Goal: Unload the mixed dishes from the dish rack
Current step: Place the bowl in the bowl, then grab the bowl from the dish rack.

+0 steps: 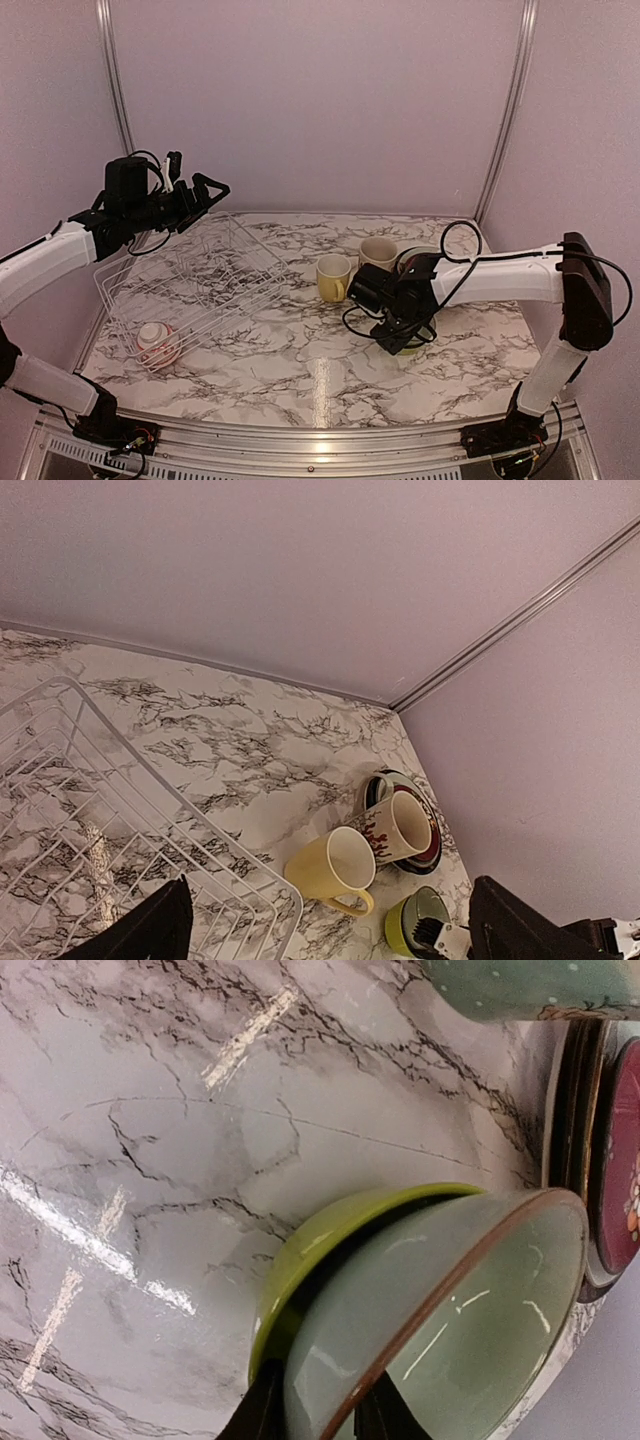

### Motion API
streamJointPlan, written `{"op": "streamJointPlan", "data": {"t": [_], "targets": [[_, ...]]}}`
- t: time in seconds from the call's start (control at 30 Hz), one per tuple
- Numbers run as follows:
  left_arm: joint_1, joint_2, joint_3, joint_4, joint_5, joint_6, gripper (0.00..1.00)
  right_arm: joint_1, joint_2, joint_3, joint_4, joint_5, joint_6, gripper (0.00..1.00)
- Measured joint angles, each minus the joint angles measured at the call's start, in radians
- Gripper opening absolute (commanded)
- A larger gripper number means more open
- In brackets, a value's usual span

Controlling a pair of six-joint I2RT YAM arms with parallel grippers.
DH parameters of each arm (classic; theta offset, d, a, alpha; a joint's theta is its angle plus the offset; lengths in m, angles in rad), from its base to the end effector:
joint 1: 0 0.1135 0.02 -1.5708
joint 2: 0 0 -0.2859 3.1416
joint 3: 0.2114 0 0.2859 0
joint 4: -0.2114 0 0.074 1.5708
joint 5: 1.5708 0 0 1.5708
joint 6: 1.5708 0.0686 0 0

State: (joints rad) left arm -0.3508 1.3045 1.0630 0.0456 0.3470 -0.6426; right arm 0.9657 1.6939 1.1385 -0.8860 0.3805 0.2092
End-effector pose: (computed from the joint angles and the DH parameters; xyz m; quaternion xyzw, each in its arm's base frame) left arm 0.3361 -0.1478 0.3538 -0.0023 0.7691 -0.4151 0.4859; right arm 0.2155 0.2668 0.1643 -0.3505 0.9152 -0.1219 0.1574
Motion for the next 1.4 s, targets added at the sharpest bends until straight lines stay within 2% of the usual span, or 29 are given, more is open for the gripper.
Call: {"op": "streamJointPlan", "data": {"t": [0.2,0.4,0.7,0.9,1.07,1.4], "targets": [[0.0,-0.006,0.0,-0.014,0.0,0.004,0.99,-0.001,-0.019,0.001,-0.001,0.001,-0.001,0.39],[0.0,-0.006,0.0,-0.022,0.0,0.009,0.99,-0.001,-0.105,0.014,0.004,-0.037,-0.006,0.53],[0.0,0.013,0.01,-0.09,-0.002,0.037,0.99,-0.001,-0.2,0.043,0.053,-0.077,-0.011,0.6],[0.0,0.057,0.054,-0.221,-0.019,0.092,0.99,-0.004,-0.253,0.043,0.159,-0.116,-0.006,0.64],[0.0,0.072,0.081,-0.396,-0.082,0.168,0.99,-0.027,-0.306,0.062,0.267,-0.158,-0.004,0.65],[0.0,0.019,0.045,-0.776,-0.364,0.261,0.99,-0.081,-0.307,0.11,0.399,-0.207,-0.035,0.66]]}}
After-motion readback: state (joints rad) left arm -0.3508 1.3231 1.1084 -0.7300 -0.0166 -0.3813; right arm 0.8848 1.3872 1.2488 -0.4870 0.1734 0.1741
